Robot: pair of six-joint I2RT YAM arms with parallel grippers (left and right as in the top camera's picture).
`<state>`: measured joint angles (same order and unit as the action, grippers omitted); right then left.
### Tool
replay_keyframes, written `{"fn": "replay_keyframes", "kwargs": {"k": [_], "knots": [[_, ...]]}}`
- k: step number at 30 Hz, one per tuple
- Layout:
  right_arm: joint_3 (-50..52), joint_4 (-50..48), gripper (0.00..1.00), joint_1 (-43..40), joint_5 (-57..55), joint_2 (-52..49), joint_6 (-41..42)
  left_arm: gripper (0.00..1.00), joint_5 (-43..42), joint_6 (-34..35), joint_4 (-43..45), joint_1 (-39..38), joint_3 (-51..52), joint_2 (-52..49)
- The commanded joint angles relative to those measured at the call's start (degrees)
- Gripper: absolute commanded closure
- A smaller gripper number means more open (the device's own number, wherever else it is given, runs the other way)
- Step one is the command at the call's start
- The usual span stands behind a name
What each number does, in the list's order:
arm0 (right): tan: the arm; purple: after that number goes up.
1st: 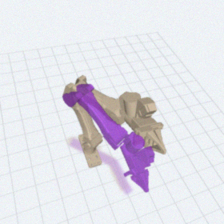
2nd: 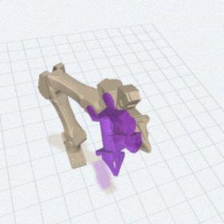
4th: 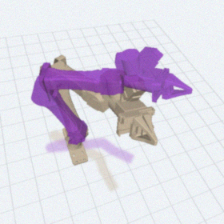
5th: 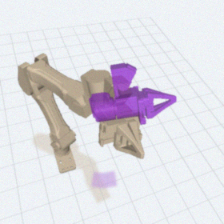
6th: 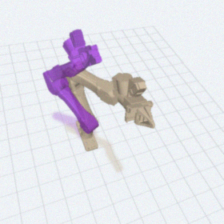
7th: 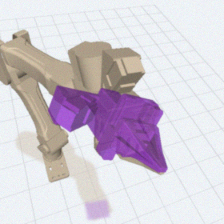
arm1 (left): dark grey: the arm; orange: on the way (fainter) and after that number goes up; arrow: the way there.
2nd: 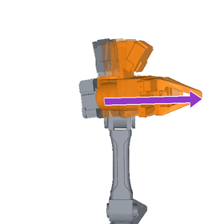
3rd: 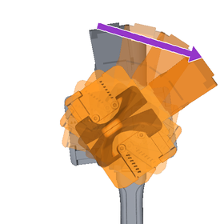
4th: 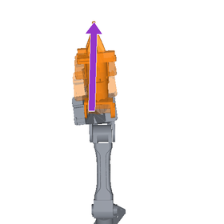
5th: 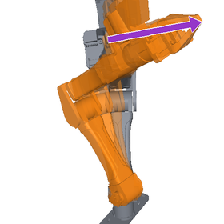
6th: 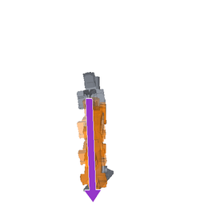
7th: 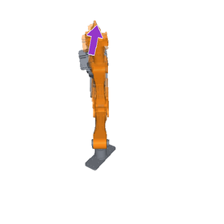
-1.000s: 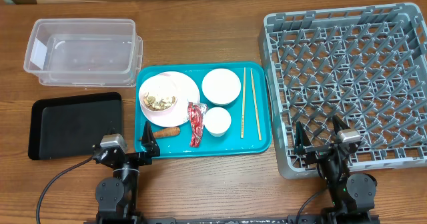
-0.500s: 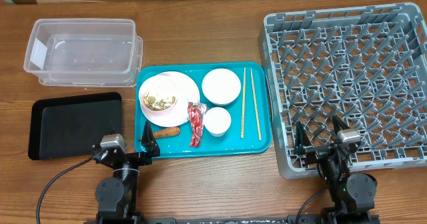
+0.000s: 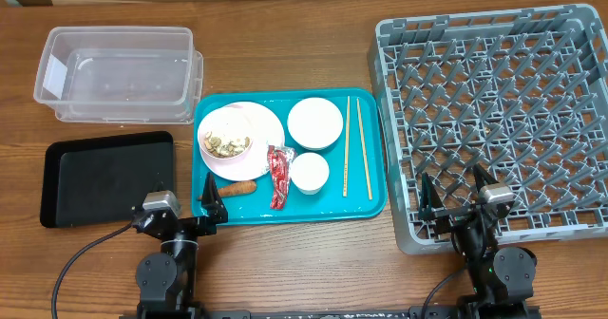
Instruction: Sort waste into correct bins and load items into the dishwasher
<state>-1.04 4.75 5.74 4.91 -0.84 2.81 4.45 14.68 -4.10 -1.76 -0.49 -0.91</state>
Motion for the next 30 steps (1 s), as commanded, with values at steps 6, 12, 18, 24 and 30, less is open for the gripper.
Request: {"fn": "replay_keyframes", "kwargs": {"k": [6, 12, 18, 24, 30], "knots": [[0.55, -0.35, 0.00, 0.20, -2.95, 0.66, 2.19, 0.00, -0.44, 0.55, 0.04, 0.35, 0.22, 0.63], [-0.63, 0.24, 0.00, 0.20, -10.12, 0.66, 10.58, 0.00, 0.42, 0.63, -0.70, 0.35, -0.42, 0.57], [-5.07, 2.25, 0.00, 0.20, -13.07, -0.94, 10.54, 0.00, 2.16, 0.61, -6.21, 0.35, -6.27, -3.06], [-12.04, 2.91, 0.00, 0.20, -14.56, -8.83, 10.54, 0.00, 2.12, 0.57, -9.07, 0.35, -17.40, -17.18], [-23.82, 10.08, 0.00, 0.20, -14.51, -23.12, 10.54, 0.00, 0.48, -0.26, -18.58, 0.33, -35.23, -37.57]]}}
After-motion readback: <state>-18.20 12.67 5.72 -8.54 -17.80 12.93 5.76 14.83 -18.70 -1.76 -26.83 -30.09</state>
